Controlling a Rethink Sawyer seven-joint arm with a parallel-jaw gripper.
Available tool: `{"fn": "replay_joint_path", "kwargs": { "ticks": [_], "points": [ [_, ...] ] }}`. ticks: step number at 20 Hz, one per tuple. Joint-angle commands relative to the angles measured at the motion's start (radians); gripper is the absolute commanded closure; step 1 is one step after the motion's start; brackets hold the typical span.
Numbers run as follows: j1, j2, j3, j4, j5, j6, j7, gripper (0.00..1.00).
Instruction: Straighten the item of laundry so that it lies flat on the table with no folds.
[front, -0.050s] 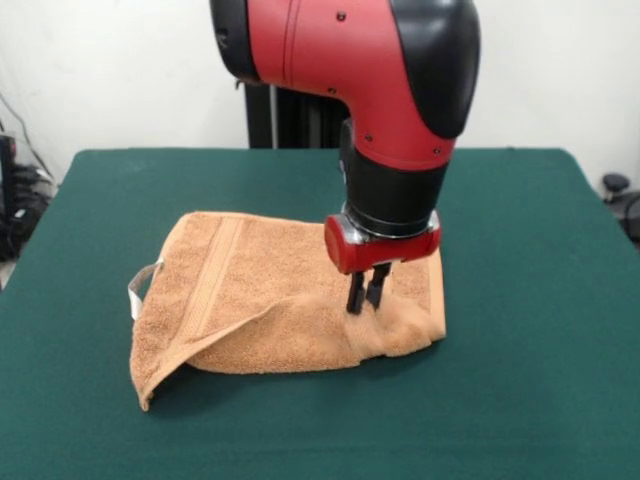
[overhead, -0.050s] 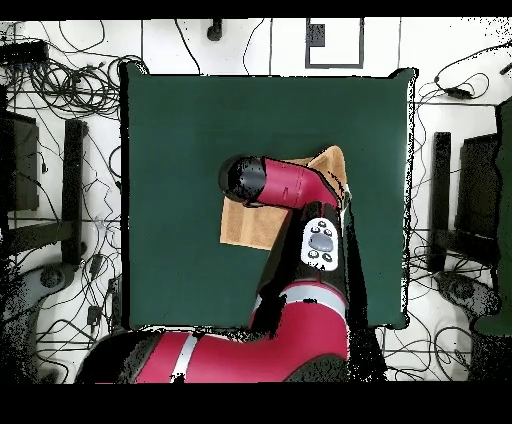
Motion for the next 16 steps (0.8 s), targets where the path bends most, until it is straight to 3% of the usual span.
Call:
{"fn": "replay_joint_path", "kwargs": {
  "ticks": [1, 9, 16],
  "points": [
    [0.070, 0.043, 0.103, -0.073, 0.076, 0.004, 0.281, 1.00],
    [0.095, 0.076, 0.074, -0.139, 0.090, 0.060, 0.287, 1.00],
    [0.094, 0.078, 0.082, -0.110, 0.089, 0.011, 0.265, 1.00]
  ]
}}
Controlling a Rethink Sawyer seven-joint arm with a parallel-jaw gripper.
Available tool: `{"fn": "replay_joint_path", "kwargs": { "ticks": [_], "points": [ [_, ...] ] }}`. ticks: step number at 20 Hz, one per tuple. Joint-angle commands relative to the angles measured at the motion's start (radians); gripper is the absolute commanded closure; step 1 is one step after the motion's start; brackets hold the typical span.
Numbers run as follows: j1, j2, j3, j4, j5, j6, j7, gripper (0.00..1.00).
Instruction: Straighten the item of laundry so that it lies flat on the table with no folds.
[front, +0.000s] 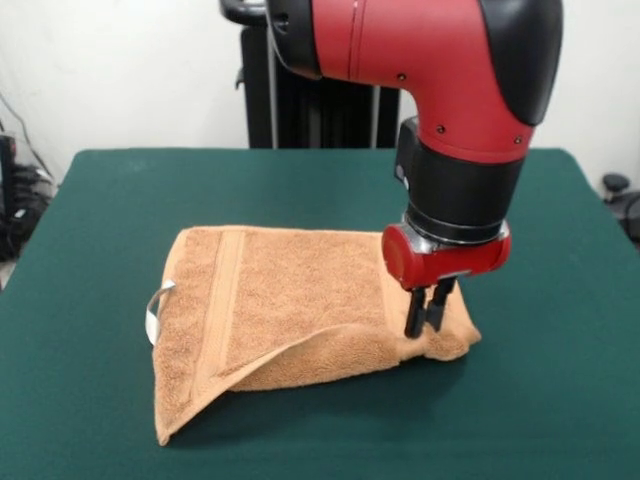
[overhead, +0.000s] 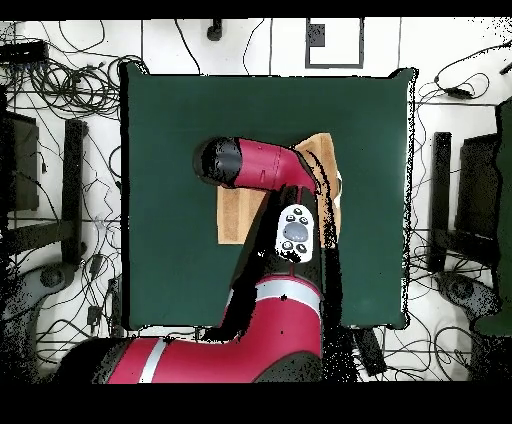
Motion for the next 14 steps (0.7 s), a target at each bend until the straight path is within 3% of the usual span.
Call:
{"fn": "replay_joint_path", "kwargs": {
  "ticks": [1, 4, 5, 14],
  "points": [
    [0.032, 0.070, 0.083, -0.010, 0.042, 0.008, 0.259, 1.00],
    [0.035, 0.067, 0.080, 0.005, 0.044, 0.023, 0.264, 1.00],
    [0.035, 0.066, 0.083, 0.014, 0.045, 0.030, 0.262, 0.00],
    [0.038, 0.059, 0.090, 0.048, 0.050, 0.054, 0.249, 0.00]
  ]
}}
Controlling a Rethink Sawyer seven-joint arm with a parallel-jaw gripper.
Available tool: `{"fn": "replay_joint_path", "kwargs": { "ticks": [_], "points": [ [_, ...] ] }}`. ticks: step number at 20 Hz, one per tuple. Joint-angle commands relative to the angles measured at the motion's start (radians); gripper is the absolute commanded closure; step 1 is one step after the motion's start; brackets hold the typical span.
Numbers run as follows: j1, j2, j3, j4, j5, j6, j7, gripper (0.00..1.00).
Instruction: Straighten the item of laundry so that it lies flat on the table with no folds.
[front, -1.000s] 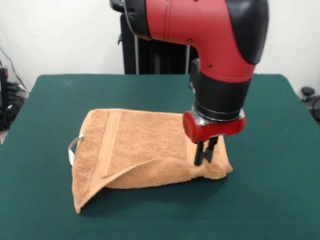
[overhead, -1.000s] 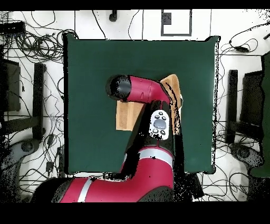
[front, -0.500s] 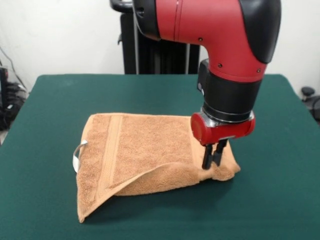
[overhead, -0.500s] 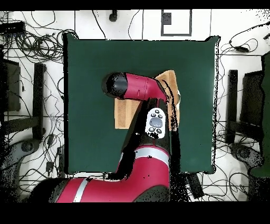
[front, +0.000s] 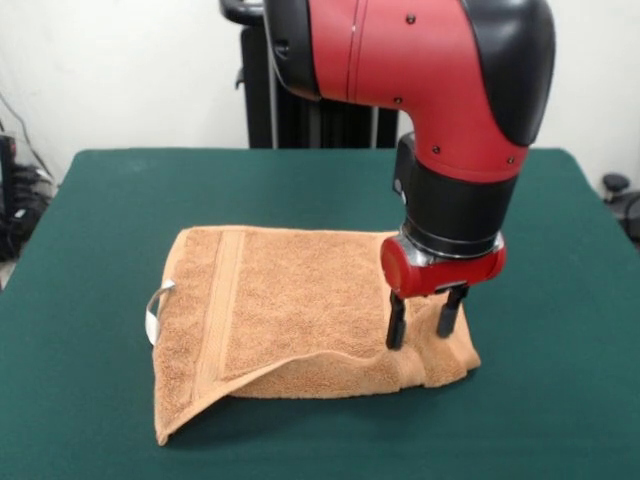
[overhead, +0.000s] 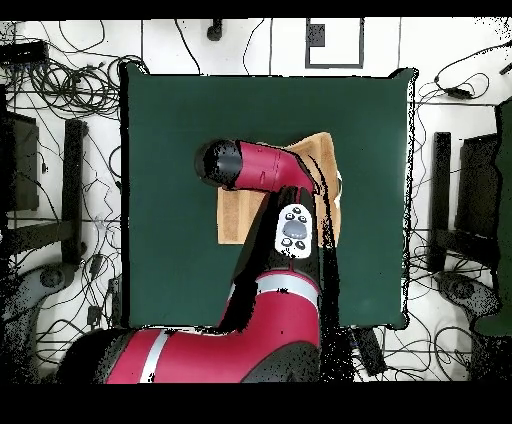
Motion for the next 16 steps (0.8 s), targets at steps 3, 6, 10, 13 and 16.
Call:
{"fn": "replay_joint_path", "kwargs": {
  "ticks": [3, 6, 10, 13, 16],
  "points": [
    [0.038, 0.026, 0.083, 0.048, 0.036, 0.057, 0.248, 0.00],
    [0.036, 0.024, 0.083, 0.046, 0.034, 0.055, 0.241, 0.00],
    [0.034, 0.017, 0.084, 0.049, 0.034, 0.055, 0.239, 0.00],
    [0.039, 0.023, 0.085, 0.026, 0.043, 0.066, 0.249, 0.00],
    [0.043, 0.028, 0.086, 0.006, 0.052, 0.084, 0.257, 0.00]
  ]
}}
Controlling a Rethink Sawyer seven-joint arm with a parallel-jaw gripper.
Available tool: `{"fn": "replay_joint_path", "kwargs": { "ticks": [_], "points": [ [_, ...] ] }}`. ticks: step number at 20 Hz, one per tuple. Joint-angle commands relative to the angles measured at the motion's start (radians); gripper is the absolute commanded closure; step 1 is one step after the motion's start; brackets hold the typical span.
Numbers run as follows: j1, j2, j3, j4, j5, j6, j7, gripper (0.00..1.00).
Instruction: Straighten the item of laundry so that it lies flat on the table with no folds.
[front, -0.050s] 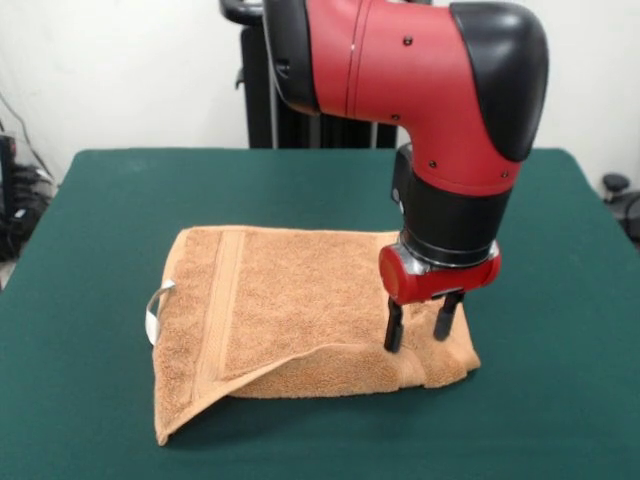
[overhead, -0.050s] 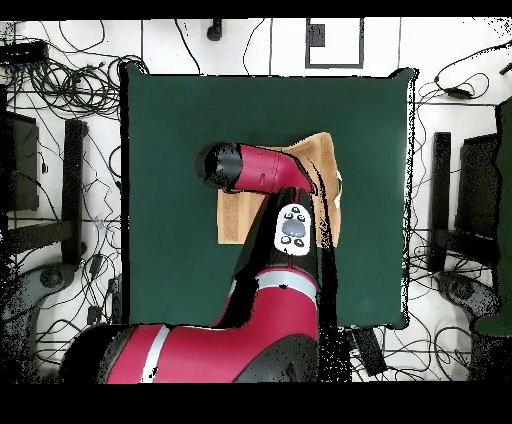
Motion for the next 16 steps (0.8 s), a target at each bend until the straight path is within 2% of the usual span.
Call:
{"fn": "replay_joint_path", "kwargs": {
  "ticks": [1, 4, 7, 10, 16],
  "points": [
    [0.044, 0.005, 0.086, 0.000, 0.053, 0.100, 0.256, 0.00],
    [0.037, -0.051, 0.092, 0.051, 0.049, 0.163, 0.231, 0.00],
    [0.035, -0.172, 0.075, 0.158, 0.038, 0.295, 0.195, 0.00],
    [0.037, -0.262, 0.056, 0.208, 0.032, 0.425, 0.181, 0.00],
    [0.032, -0.339, 0.055, 0.244, 0.024, 0.515, 0.177, 0.00]
  ]
}}
